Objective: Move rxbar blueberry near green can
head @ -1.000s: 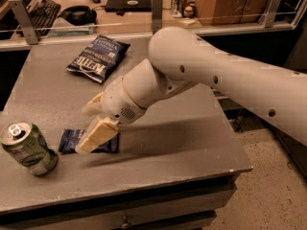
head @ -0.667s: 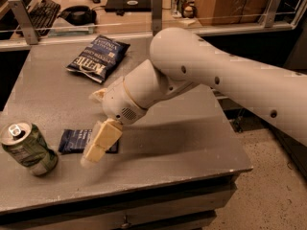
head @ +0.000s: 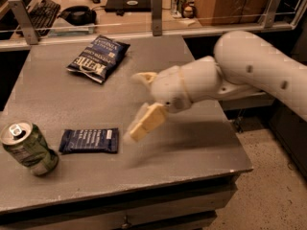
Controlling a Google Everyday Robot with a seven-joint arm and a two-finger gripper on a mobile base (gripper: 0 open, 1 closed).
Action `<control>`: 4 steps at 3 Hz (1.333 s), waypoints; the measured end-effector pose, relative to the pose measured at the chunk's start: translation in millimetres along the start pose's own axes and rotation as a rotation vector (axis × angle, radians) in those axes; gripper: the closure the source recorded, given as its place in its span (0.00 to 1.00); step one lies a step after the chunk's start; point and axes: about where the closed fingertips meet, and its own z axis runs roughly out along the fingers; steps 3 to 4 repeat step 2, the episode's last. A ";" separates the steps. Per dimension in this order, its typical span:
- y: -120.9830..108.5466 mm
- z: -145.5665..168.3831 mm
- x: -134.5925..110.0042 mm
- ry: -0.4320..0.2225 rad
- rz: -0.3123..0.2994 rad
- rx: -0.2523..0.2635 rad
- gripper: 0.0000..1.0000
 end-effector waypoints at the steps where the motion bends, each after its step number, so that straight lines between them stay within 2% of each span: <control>1: -29.7 -72.4 20.9 -0.114 -0.017 0.130 0.00; 2: -32.2 -80.4 22.4 -0.122 -0.026 0.147 0.00; 4: -32.2 -80.4 22.4 -0.122 -0.026 0.147 0.00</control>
Offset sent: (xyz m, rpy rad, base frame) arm 0.0251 -0.0699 0.0148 0.1089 -0.0727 -0.0959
